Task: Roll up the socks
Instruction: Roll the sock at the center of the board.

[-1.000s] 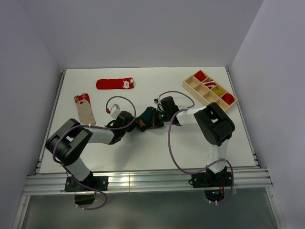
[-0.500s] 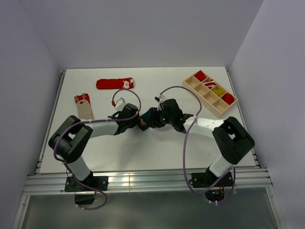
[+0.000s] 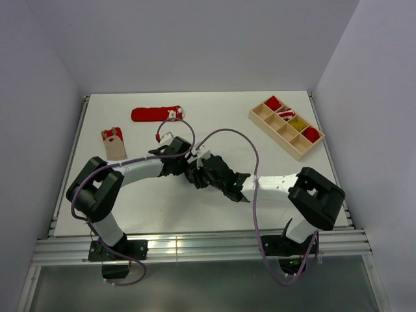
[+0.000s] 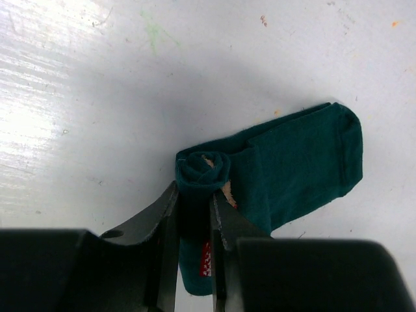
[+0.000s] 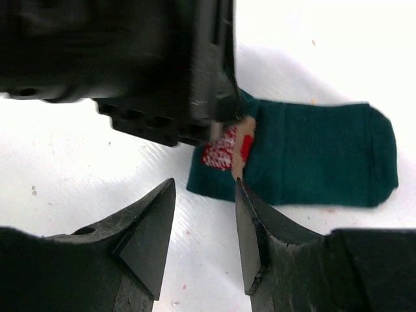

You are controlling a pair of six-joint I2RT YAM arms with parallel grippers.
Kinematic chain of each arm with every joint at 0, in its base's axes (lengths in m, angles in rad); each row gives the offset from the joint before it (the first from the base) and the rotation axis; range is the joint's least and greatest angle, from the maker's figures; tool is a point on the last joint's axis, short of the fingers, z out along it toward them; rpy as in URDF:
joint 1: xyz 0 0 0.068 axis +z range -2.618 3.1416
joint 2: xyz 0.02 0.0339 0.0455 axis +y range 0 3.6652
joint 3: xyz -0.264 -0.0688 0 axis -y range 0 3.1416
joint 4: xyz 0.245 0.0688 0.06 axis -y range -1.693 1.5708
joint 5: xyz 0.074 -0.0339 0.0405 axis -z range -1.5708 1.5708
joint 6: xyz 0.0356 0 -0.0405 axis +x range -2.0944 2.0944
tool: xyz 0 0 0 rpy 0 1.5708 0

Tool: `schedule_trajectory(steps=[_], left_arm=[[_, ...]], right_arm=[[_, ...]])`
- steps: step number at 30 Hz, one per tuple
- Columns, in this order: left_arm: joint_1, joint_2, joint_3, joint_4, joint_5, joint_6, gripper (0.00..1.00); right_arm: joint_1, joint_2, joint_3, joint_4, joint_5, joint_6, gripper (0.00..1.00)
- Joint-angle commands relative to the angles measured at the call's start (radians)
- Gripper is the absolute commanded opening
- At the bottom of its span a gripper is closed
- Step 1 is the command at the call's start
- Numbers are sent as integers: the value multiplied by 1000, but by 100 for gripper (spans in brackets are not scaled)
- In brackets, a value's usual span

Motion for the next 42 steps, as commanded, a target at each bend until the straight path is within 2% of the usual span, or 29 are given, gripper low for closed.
schedule_trajectory(steps=[1, 17, 23, 25, 28, 29, 30, 32, 40, 42], left_arm=[[-7, -3, 18, -97, 37, 33, 0], [-13, 11, 24, -90, 83, 30, 0], [-18, 16, 26, -90, 86, 23, 0], [-19, 14, 20, -81, 91, 20, 0], [-19, 10, 11, -66, 92, 16, 1], [-19, 2, 6, -61, 92, 14, 2], [-18, -4, 3, -57, 91, 14, 4], [-19, -19, -14, -31, 89, 14, 15], [-12, -139, -90, 21, 34, 2, 60], [-7, -168, -107, 55, 37, 0, 66]], right_arm=[[44, 31, 20, 84, 109, -66, 49], [85, 202, 54, 156, 205, -59, 50], [91, 246, 86, 137, 192, -61, 49], [95, 254, 91, 122, 201, -58, 47], [96, 260, 88, 111, 207, -49, 35], [96, 260, 83, 105, 201, -38, 21], [96, 262, 83, 98, 198, -33, 14], [91, 260, 85, 82, 181, -20, 0], [-33, 248, 59, 45, -124, 135, 0], [-80, 260, 67, 27, -245, 164, 0]])
